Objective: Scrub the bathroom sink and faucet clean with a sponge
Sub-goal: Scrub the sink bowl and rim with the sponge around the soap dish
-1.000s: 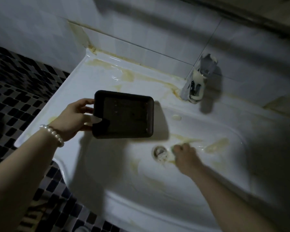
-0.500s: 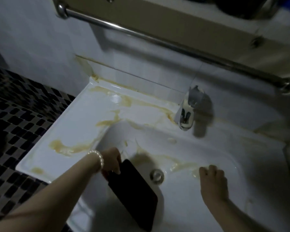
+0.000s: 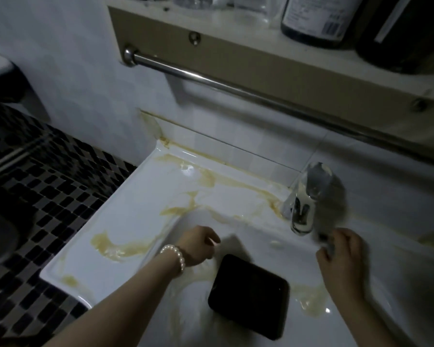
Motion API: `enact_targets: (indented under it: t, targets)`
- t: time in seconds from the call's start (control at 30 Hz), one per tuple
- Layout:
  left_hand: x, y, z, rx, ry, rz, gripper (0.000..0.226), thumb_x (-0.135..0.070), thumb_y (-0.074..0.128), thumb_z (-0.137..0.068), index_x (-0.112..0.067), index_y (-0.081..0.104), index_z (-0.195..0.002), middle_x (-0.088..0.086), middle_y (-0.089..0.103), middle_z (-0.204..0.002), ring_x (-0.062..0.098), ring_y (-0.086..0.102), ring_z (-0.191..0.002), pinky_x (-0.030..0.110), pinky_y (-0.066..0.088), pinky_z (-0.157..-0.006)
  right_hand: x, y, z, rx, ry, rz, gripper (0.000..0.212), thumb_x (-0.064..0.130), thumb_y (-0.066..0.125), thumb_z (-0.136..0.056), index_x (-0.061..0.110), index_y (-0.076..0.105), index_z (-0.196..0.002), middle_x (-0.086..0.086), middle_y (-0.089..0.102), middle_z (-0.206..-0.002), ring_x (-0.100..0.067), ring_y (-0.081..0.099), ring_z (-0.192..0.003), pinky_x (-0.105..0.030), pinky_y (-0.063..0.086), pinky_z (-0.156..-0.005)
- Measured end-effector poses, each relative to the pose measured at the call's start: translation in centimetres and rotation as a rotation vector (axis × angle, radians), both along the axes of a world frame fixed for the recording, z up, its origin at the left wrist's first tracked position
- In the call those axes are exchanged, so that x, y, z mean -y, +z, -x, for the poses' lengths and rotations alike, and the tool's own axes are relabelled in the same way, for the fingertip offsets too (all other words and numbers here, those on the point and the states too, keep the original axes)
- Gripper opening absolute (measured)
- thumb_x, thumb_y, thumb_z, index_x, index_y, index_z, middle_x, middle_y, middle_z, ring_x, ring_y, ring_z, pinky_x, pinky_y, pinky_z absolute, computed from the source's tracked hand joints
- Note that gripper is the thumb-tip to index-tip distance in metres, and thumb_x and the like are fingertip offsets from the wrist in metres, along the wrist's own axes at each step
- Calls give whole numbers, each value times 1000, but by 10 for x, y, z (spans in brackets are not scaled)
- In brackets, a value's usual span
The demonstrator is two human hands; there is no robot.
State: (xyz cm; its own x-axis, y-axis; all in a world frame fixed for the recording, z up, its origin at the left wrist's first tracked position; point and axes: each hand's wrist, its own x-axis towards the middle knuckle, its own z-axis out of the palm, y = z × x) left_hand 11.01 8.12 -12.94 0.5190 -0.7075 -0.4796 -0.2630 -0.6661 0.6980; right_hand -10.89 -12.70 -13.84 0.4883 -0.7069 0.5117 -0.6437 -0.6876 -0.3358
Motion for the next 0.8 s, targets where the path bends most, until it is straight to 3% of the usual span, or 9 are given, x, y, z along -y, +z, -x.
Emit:
enact_targets:
  t: [0.07,0.2,0.33,0.4,0.5,0.6,0.67,0.73,0.8]
  targets:
    - [5,2,-1,-25,72,120,21,-3,59,-82,-8,65,-102,14,72,-89,21,68,-79,30,53,-75,-3,-4,-17,56,-168,-192,29,-18,68,-68,-18,64,-97,-36,57,-104,-49,55,-96,-49,46,-84]
    - [3,5,-13,-34,148,273,17,6,57,-81,-7,64,-89,10,67,-77,18,63,-67,29,52,-71,-28,-23,-32,35,-234,-134,23,1,51,-81,-12,69,-83,-32,67,-91,-47,63,-88,-48,48,-84]
    - [0,15,-33,-18,220,377,31,11,55,-82,-19,59,-72,5,65,-71,13,62,-61,24,51,-66,-86,-37,-85,-89,297,-52,23,30,50,-92,25,72,-85,-4,73,-98,-5,56,-107,-21,32,-101]
    - [-4,20,-45,16,214,403,32,9,58,-81,-22,59,-71,4,66,-71,14,65,-63,24,52,-68,-105,-39,-107,-484,571,-15,35,20,43,-89,21,75,-73,0,74,-84,-10,63,-96,-28,20,-112]
    - [-13,25,-67,65,160,414,31,6,60,-81,-24,61,-74,-1,69,-73,11,67,-66,20,52,-69,-85,-52,-116,-731,658,91,54,6,26,-95,19,78,-86,4,74,-96,-13,70,-91,-36,15,-113]
    - [-20,30,-86,73,141,449,29,5,61,-80,-23,63,-75,-4,70,-71,7,67,-66,16,51,-68,-81,-55,-105,-936,643,120,38,37,42,-94,20,72,-110,5,65,-121,-11,63,-109,-39,11,-113]
    - [-20,31,-91,56,111,445,28,5,61,-81,-22,63,-75,-1,71,-72,11,67,-68,22,53,-70,-81,-57,-105,-1001,544,66,60,59,64,-74,20,66,-120,4,59,-130,-12,59,-116,-39,10,-111]
    - [-20,30,-92,50,80,439,27,6,61,-81,-20,63,-74,0,71,-72,12,68,-69,25,53,-72,-84,-53,-104,-940,487,261,48,44,61,-80,20,65,-121,4,59,-130,-13,60,-115,-40,11,-110]
    - [-18,29,-90,26,51,439,27,8,60,-80,-18,63,-73,1,71,-72,14,68,-69,28,53,-73,-85,-49,-107,-824,393,318,41,21,38,-91,16,64,-121,-1,60,-129,-17,60,-115,-39,17,-111]
